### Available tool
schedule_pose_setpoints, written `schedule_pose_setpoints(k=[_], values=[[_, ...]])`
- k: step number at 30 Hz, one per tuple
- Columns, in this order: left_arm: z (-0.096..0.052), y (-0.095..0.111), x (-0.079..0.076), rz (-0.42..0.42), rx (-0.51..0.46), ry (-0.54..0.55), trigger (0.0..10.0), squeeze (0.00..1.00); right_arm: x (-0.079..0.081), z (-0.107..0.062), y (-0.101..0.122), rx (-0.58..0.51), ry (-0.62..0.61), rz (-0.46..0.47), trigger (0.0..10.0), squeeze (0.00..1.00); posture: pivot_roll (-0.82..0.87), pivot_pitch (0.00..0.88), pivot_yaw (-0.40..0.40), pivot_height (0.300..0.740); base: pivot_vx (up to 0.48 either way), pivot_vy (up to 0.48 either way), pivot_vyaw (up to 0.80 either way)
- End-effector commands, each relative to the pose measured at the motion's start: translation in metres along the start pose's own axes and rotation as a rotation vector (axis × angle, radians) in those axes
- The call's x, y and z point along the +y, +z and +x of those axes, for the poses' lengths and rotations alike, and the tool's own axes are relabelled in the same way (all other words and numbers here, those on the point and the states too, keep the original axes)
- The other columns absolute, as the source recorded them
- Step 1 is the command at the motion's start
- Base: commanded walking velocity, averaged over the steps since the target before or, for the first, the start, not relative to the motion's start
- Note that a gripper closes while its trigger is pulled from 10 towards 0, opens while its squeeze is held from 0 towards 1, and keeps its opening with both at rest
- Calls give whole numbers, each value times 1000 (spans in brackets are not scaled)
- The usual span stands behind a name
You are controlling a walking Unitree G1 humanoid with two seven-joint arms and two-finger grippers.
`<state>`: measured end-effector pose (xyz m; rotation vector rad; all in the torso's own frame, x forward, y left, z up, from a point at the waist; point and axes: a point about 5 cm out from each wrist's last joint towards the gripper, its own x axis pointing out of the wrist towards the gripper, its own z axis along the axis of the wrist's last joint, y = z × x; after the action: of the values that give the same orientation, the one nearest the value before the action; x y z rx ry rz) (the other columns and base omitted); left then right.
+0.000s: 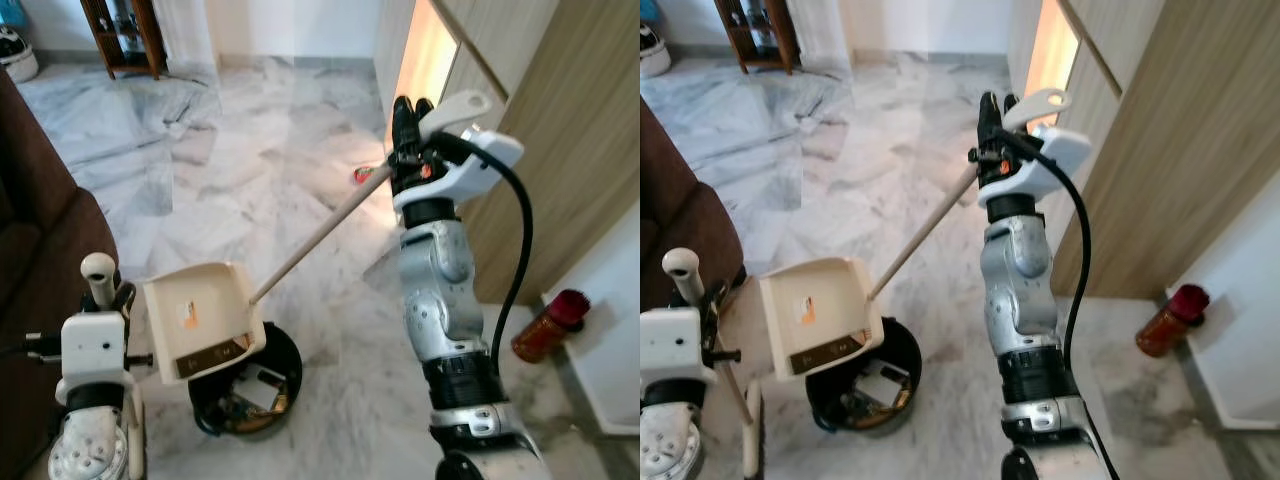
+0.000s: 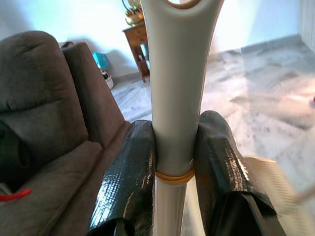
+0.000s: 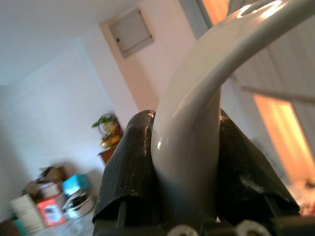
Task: Sweep floor
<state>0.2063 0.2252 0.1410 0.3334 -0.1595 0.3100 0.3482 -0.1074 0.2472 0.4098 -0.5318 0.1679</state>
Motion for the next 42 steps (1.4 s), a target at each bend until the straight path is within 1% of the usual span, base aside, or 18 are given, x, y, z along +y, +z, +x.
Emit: schedule_pose_setpoints(k=[1,4,5,6,7,9,12,13,14,15,19,20,21,22,26,29,35,42], values=[[1,10,4,19,-60,11,10000,0,20,8,22,-102,71,17,10000,0,102,90,-19,740,0,0,0],[1,10,3,20,-61,7,10000,0,26,6,21,-99,115,-1,10000,0,100,89,-20,740,0,0,0],[1,10,3,19,-62,6,10000,0,32,4,22,-106,158,-13,10000,0,99,91,-19,740,0,0,0],[1,10,3,19,-62,6,10000,0,32,4,22,-106,158,-13,10000,0,99,91,-19,740,0,0,0],[1,10,3,19,-61,6,10000,0,42,0,23,-109,204,-18,10000,0,96,90,-18,740,0,0,0],[1,10,2,18,-61,6,10000,0,51,-5,22,-108,245,-9,10000,0,97,91,-19,740,0,0,0],[1,9,1,16,-64,5,10000,0,62,-14,21,-109,301,-23,10000,0,96,97,-19,740,0,0,0],[1,9,1,16,-64,5,10000,0,62,-14,21,-109,301,-23,10000,0,96,97,-19,740,0,0,0],[1,9,1,13,-63,4,10000,0,69,-20,20,-113,349,-53,10000,0,95,97,-19,740,0,0,0],[1,9,0,11,-63,3,10000,0,72,-23,20,-114,374,-68,10000,0,92,98,-19,740,0,0,0],[0,8,-1,8,-62,-2,10000,0,81,-30,19,-115,435,-92,10000,0,92,98,-19,740,0,0,0],[0,8,-1,7,-63,-2,10000,0,85,-33,19,-121,467,-114,10000,0,87,98,-20,740,0,0,0],[0,9,-1,6,-64,-3,10000,0,92,-39,18,-126,520,-143,10000,0,86,98,-20,740,0,0,0],[0,9,-2,5,-65,-3,10000,0,96,-42,17,-129,533,-148,10000,0,86,97,-20,740,0,0,0],[1,9,-3,3,-69,-8,10000,0,102,-49,17,-135,550,-146,10000,0,87,98,-21,740,0,0,0],[1,10,-5,7,-74,-16,10000,0,112,-56,19,-160,602,-174,10000,0,85,99,-24,740,0,0,0],[1,10,-6,5,-77,-21,10000,0,123,-67,25,-174,621,-141,10000,0,86,98,-26,740,0,0,0],[2,11,-7,9,-87,-30,10000,0,128,-73,29,-213,623,-169,10000,0,87,95,-16,740,0,0,0]])
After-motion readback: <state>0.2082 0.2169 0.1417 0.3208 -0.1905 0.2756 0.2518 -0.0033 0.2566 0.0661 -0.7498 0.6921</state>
